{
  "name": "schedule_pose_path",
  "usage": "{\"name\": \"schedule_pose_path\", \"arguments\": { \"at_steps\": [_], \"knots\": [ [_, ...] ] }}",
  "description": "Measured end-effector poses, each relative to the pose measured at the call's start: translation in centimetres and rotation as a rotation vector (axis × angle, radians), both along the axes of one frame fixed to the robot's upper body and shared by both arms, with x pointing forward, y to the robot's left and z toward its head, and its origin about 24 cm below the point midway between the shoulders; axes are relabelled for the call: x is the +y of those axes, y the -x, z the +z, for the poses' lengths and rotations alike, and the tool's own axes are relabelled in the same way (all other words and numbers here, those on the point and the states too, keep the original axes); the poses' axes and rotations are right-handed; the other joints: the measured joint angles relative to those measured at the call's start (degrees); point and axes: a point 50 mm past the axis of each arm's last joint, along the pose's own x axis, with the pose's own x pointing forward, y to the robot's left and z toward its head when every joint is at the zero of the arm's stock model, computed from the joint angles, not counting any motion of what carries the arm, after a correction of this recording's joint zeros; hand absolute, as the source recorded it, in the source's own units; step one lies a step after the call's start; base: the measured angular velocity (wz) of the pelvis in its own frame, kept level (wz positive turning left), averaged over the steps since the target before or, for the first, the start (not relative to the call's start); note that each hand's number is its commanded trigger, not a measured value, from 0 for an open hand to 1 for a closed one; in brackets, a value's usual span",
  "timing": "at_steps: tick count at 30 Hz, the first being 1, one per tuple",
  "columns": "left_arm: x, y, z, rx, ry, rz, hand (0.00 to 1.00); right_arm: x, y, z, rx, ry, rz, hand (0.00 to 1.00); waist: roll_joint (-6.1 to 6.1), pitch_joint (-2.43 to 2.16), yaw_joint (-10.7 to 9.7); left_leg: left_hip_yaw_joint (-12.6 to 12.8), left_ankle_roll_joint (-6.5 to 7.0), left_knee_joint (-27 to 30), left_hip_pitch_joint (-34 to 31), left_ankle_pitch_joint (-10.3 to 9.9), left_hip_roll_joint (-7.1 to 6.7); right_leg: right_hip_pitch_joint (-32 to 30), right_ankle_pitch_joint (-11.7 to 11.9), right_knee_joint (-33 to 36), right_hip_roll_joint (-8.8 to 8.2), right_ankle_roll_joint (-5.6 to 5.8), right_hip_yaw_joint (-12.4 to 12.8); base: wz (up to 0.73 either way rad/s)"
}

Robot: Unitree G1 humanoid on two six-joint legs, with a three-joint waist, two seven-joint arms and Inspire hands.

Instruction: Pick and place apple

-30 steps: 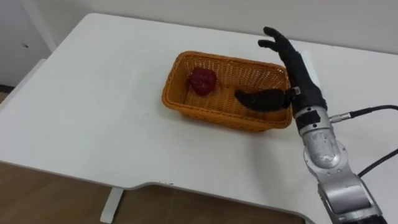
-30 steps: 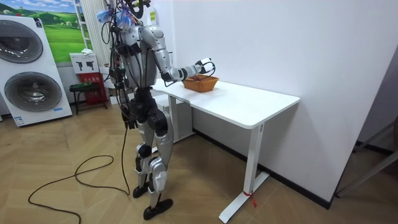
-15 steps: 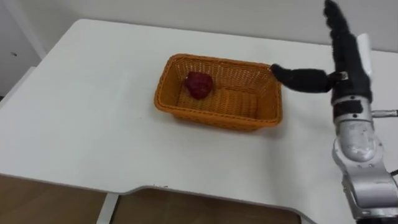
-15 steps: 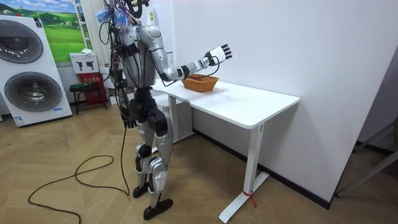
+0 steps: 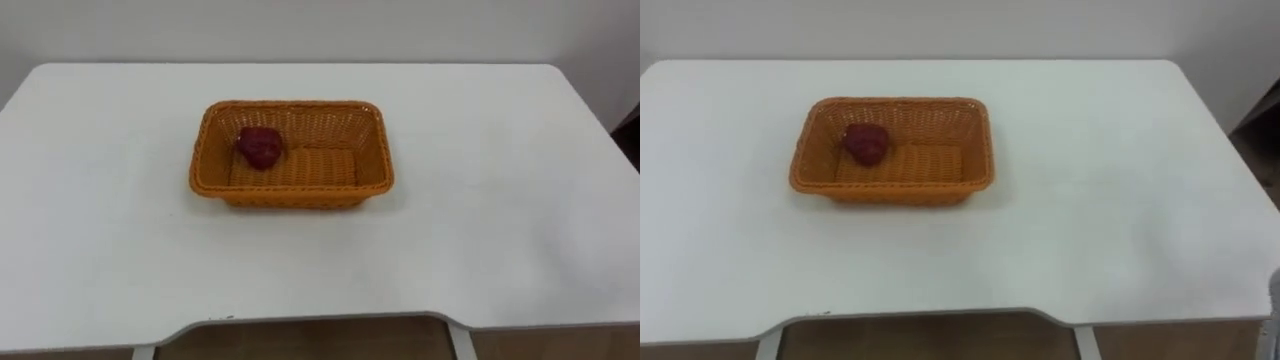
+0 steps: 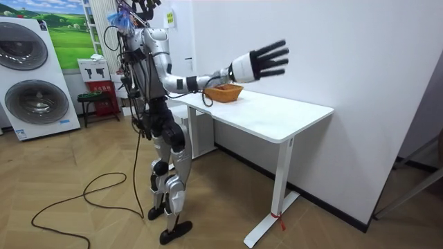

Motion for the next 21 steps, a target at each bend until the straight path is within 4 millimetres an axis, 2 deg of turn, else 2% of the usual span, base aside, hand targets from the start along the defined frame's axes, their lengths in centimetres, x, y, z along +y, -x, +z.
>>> {"name": "schedule_pose_path", "arguments": {
  "at_steps": [1,4,5,7,10,13,16,19,21],
  "knots": [
    [0.0,-0.1,0.0,-0.006,-0.004,0.003,0.00,-0.5,1.2,-1.4,0.016,-0.078,-0.052,0.00,0.15,-0.21,-0.30,-0.08,0.01,0.01,-0.19,0.00,0.00,-0.27,0.00,0.09,0.00,0.00,0.14,-0.04],
    [0.2,-0.6,0.2,-0.026,-0.025,0.028,0.00,-1.4,3.3,-4.4,0.023,-0.270,-0.167,0.00,0.75,-0.27,-1.40,0.04,0.06,0.07,-1.02,0.11,-0.08,-1.15,0.07,0.24,0.02,0.08,0.51,-0.02],
    [0.3,-0.6,0.2,-0.027,-0.026,0.028,0.00,-1.4,3.7,-5.0,0.038,-0.295,-0.187,0.00,0.87,-0.29,-1.54,0.04,0.07,0.07,-1.12,0.12,-0.08,-1.28,0.10,0.22,0.02,0.09,0.59,0.00],
    [0.3,-1.1,0.2,-0.029,-0.031,0.024,0.00,-1.4,5.3,-7.6,0.133,-0.384,-0.242,0.00,1.10,-0.43,-1.52,0.31,0.08,0.01,-1.18,0.13,-0.09,-1.47,0.13,0.22,0.03,0.10,0.70,-0.04],
    [0.3,-1.2,0.3,-0.028,-0.032,0.028,0.00,-1.0,6.2,-10.1,0.218,-0.479,-0.267,0.00,1.32,-0.43,-1.21,0.96,0.08,-0.06,-0.86,0.13,-0.01,-1.47,0.14,0.20,0.08,0.11,1.35,-0.10],
    [0.3,-1.4,0.3,-0.022,-0.035,0.029,0.00,1.0,8.2,-14.8,0.412,-0.648,-0.249,0.00,1.36,-0.33,-1.18,0.82,0.08,0.01,-0.86,0.13,-0.02,-1.38,0.14,0.12,0.08,0.11,1.59,0.01],
    [-0.2,-1.3,0.1,-0.016,-0.019,0.034,0.00,3.7,9.8,-18.2,0.562,-0.809,-0.186,0.00,1.52,-0.25,-0.88,0.69,0.10,-0.01,-0.80,0.10,-0.05,-1.16,0.14,0.04,0.06,0.12,1.39,0.02],
    [-0.3,-1.4,0.1,-0.016,-0.010,0.029,0.00,6.2,11.7,-20.8,0.683,-0.956,-0.119,0.00,1.64,-0.16,0.46,0.33,0.14,-0.07,-0.81,0.03,-0.04,-1.03,0.14,0.04,0.03,0.12,1.15,0.03],
    [-0.4,-1.4,0.0,-0.011,-0.003,0.028,0.00,7.3,12.9,-21.7,0.759,-1.009,-0.077,0.00,1.85,-0.07,1.50,0.28,0.20,0.00,-0.77,-0.09,-0.06,-1.05,0.14,0.04,0.02,0.12,1.12,0.00]
  ]
}}
